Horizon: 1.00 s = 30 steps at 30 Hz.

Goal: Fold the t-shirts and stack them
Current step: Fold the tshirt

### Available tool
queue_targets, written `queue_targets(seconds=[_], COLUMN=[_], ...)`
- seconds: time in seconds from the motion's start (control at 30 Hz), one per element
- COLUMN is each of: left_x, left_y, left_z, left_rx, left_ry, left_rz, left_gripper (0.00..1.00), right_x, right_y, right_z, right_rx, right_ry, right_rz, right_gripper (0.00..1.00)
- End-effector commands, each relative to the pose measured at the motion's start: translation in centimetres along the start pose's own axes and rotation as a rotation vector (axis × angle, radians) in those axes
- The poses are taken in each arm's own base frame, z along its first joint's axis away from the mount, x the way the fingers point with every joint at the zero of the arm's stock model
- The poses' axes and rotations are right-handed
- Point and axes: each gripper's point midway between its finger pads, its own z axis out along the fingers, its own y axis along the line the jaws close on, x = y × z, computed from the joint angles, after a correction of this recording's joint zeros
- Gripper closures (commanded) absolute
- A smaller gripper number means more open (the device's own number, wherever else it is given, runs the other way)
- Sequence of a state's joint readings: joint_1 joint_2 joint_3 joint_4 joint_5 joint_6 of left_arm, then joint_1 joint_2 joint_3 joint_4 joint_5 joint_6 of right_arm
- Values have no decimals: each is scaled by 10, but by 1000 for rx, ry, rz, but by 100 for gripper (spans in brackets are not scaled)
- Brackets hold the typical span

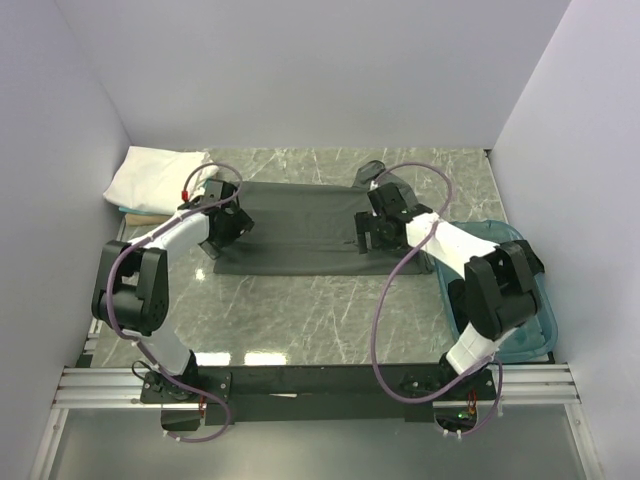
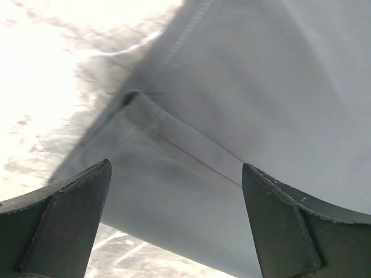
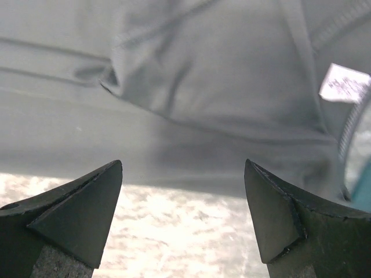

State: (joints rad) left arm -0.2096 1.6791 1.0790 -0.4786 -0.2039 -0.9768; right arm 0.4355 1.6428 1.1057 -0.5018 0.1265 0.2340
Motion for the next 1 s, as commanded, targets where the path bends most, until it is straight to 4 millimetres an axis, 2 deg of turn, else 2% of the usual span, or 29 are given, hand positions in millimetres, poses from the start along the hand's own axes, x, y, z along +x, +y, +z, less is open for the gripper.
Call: queue_targets(seconds=[0.0,0.1,0.2,0.27,0.33,0.37,0.4,0.5,0.53,0.57,0.6,0.63,0.67,0.7,0.73,0.77,0.8,0.83,0.87,0.9,0.93,0.97], left_x=[-10,1,11,19,27,29,32,44,53,53,57,67,67,71,82,82,85,96,95,98,105,101], left_y=[-33,-34,-30,-21,-8,-4,2,24,41,45,52,68,72,80,97,99,105,122,124,131,148,144], left_z=[-17,-5,5,11,16,17,18,18,19,14,12,12,6,3,2,-5,-8,-11,-17,-20,-24,-29], left_rx=[112,116,106,80,48,42,28,-14,-50,-49,-60,-91,-86,-95,-128,-112,-113,-150,-138,-157,-200,-170], left_ry=[-23,17,49,66,75,78,78,93,103,93,95,108,100,103,119,106,106,127,113,111,122,96], left_rz=[19,23,31,33,41,43,46,51,52,50,49,44,37,33,24,14,6,-2,-13,-35,-35,-57], left_gripper=[1,1,0,1,1,1,1,1,1,0,1,1,0,1,1,1,1,1,1,1,0,1], right_x=[-30,-30,-17,2,16,32,39,68,71,86,91,93,111,112,117,133,142,144,159,164,169,183], right_y=[14,21,26,26,31,31,32,44,46,46,43,45,46,46,47,43,48,51,47,53,54,52], right_z=[8,24,39,47,47,49,49,43,38,34,31,24,20,11,6,1,-5,-13,-16,-24,-27,-29], right_rx=[-42,-56,-68,-62,-75,-80,-83,-121,-117,-91,-72,-83,-74,-69,-58,-45,-54,-69,-62,-87,-93,-91], right_ry=[-58,-37,11,50,70,93,100,133,128,149,157,152,177,157,155,182,185,170,193,180,184,206], right_rz=[14,22,23,26,32,31,31,32,41,21,37,45,26,37,55,52,39,71,70,64,85,77], right_gripper=[8,8,8,8,8,8,8,8,8,8,8,8,8,8,8,8,8,8,8,8,8,8])
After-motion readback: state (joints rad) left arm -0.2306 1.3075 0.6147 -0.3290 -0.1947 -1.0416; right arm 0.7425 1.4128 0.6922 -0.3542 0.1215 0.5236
